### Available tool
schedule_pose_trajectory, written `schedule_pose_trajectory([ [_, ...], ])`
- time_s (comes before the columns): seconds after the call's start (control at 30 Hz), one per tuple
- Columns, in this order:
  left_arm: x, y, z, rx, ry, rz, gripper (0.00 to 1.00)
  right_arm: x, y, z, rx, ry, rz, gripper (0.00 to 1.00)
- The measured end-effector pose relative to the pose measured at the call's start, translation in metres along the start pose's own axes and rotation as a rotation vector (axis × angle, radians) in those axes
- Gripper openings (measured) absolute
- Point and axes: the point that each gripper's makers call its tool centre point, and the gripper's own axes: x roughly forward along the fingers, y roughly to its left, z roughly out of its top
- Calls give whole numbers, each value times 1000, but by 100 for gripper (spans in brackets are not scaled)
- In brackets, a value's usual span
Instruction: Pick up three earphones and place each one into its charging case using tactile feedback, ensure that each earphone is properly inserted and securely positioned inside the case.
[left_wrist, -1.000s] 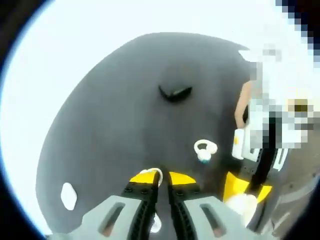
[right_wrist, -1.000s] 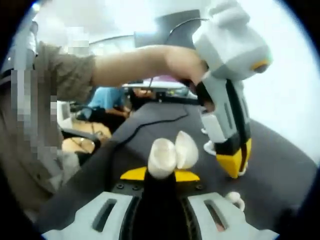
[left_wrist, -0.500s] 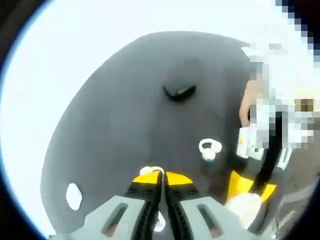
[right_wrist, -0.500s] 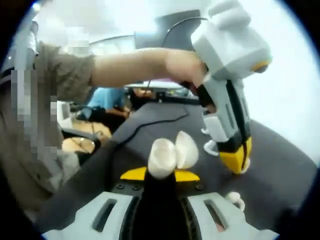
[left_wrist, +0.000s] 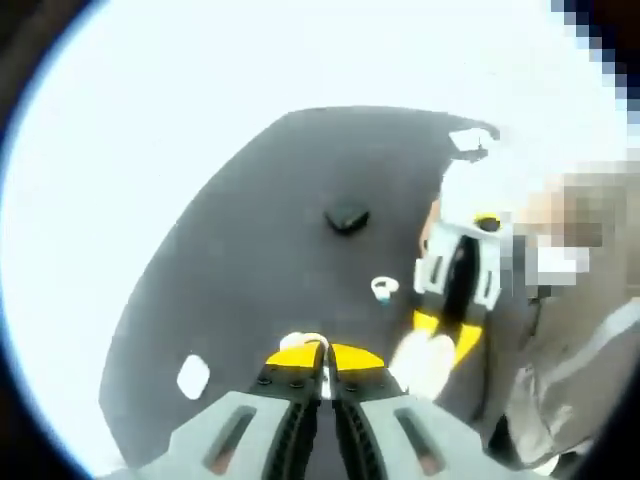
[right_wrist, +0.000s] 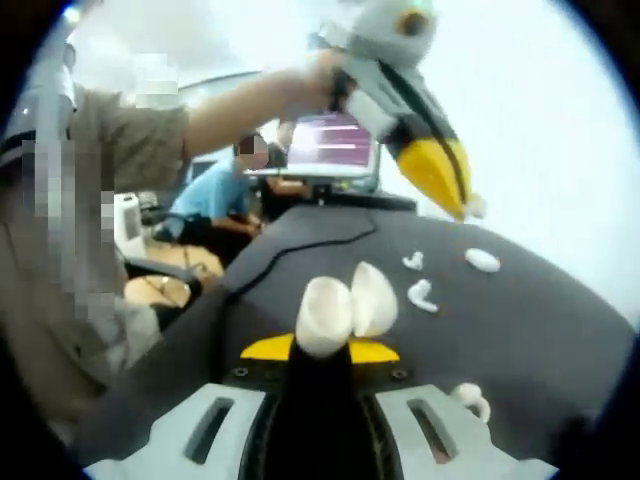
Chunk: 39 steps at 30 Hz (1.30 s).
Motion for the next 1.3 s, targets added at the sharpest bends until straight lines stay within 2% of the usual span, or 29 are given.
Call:
schedule_pose_trajectory([
  [0.2,-9,-15,-20,42,8,35,1,0,0,0,-1,2,-2,20],
  [0.3,-9,-23,-37,73,41,46,1,0,1,0,0,1,-3,20],
  [0.4,-4,-33,-56,94,73,37,1,-1,2,1,-1,0,-5,20],
  [0.6,6,-40,-88,91,116,27,1,-2,1,1,3,-1,-7,20],
  [0.73,13,-44,-106,142,159,37,1,-2,0,2,5,-2,-7,20],
  [0.8,15,-46,-109,179,166,48,1,-2,0,2,6,-3,-6,20],
  [1.0,23,-47,-118,214,202,53,1,-2,0,2,7,-4,-7,20],
  [1.17,23,-49,-119,212,189,57,1,-2,0,1,9,-5,-6,20],
  [1.3,24,-51,-119,253,184,72,1,-2,-1,1,10,-5,-5,20],
])
